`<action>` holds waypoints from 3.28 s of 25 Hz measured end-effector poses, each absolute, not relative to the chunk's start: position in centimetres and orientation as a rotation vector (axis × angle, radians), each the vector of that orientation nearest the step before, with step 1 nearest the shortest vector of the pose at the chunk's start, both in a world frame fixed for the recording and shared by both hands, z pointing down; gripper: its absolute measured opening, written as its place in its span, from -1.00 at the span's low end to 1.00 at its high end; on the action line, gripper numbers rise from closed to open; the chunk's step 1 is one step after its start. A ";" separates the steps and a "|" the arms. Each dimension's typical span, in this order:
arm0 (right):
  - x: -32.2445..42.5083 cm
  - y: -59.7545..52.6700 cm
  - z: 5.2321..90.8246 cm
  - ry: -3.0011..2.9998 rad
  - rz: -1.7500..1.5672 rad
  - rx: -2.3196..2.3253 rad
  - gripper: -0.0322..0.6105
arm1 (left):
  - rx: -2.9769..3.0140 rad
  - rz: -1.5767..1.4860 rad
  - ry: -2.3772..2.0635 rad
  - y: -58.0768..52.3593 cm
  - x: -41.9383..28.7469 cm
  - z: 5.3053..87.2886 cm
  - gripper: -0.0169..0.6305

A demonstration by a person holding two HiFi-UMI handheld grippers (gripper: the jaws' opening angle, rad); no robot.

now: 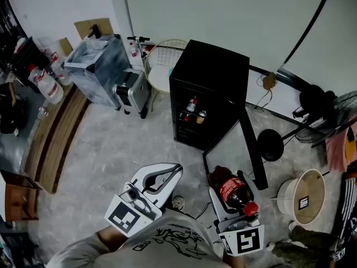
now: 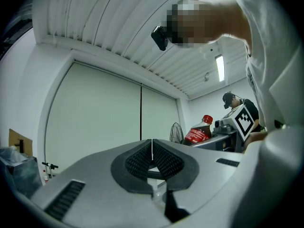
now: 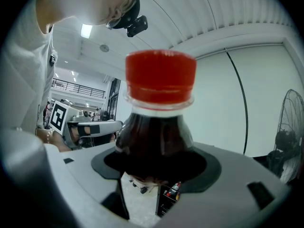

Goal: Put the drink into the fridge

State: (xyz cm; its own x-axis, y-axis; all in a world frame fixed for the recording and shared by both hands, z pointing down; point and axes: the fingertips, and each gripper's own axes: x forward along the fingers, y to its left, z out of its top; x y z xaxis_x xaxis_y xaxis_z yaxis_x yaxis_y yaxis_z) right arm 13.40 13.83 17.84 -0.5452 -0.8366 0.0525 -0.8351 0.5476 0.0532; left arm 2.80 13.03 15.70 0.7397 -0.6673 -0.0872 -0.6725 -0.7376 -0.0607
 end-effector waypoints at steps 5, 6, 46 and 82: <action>12.6 11.9 17.6 -2.704 -0.048 1.450 0.07 | -2.843 0.096 1.093 11.1 2.2 15.7 -0.88; 12.4 11.3 17.6 -2.705 -0.051 1.445 0.07 | -2.841 0.099 1.096 10.7 2.0 15.6 -0.88; 3.4 -8.9 17.6 -2.669 -0.045 1.477 0.07 | -2.872 0.131 1.100 -10.1 -7.5 16.3 -0.88; 8.8 -8.7 20.0 -2.642 0.084 1.490 0.07 | -2.917 0.039 1.085 -9.5 -1.8 18.4 -0.88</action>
State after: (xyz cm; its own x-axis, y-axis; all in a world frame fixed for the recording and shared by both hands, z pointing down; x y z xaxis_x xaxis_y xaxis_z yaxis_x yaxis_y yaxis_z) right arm 8.76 -8.74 19.97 -0.5136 -0.8496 0.1201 -0.8555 0.5178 0.0044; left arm -1.84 -9.48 18.35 0.7567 -0.6529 -0.0333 -0.6536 -0.7566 -0.0185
